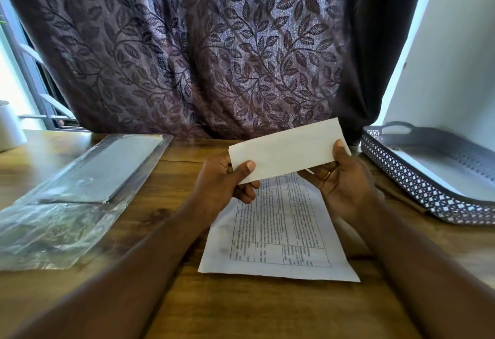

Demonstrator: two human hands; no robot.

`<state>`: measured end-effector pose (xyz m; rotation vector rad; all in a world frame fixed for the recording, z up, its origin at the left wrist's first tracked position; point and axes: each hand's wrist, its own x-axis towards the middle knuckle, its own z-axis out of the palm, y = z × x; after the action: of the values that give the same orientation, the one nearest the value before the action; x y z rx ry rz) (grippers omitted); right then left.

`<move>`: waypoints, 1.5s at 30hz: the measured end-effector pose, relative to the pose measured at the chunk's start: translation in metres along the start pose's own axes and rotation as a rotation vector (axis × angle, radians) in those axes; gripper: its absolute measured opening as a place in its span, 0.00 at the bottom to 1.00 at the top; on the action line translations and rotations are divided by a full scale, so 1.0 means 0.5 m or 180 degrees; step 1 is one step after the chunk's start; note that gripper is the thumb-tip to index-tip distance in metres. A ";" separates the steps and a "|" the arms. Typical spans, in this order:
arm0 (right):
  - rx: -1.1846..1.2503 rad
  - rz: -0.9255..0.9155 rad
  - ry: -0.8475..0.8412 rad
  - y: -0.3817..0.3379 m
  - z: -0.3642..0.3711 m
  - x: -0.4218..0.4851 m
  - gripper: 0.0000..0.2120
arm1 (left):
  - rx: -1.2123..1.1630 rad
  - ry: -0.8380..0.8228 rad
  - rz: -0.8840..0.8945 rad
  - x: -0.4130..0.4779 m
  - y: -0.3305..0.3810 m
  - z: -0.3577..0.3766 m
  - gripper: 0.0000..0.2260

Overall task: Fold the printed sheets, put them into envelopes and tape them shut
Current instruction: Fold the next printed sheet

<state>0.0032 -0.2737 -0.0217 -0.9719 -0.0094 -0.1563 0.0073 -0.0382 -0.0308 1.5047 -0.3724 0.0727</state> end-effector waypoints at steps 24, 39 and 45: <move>-0.2046 -0.0180 -0.1066 0.037 0.071 -0.065 0.10 | -0.0989 -0.0038 -0.0023 -0.025 -0.003 0.046 0.19; -0.2008 -0.0053 -0.0938 0.004 0.023 -0.034 0.09 | -0.1566 0.1021 -0.0133 0.005 0.036 -0.036 0.05; -0.2172 -0.0008 -0.0951 -0.005 0.010 -0.028 0.09 | -0.1408 0.1098 -0.0188 0.006 0.029 -0.039 0.12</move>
<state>-0.0106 -0.2692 -0.0178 -1.6700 -0.2450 -0.0099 0.0098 -0.0185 -0.0164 1.0394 -0.0574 0.1878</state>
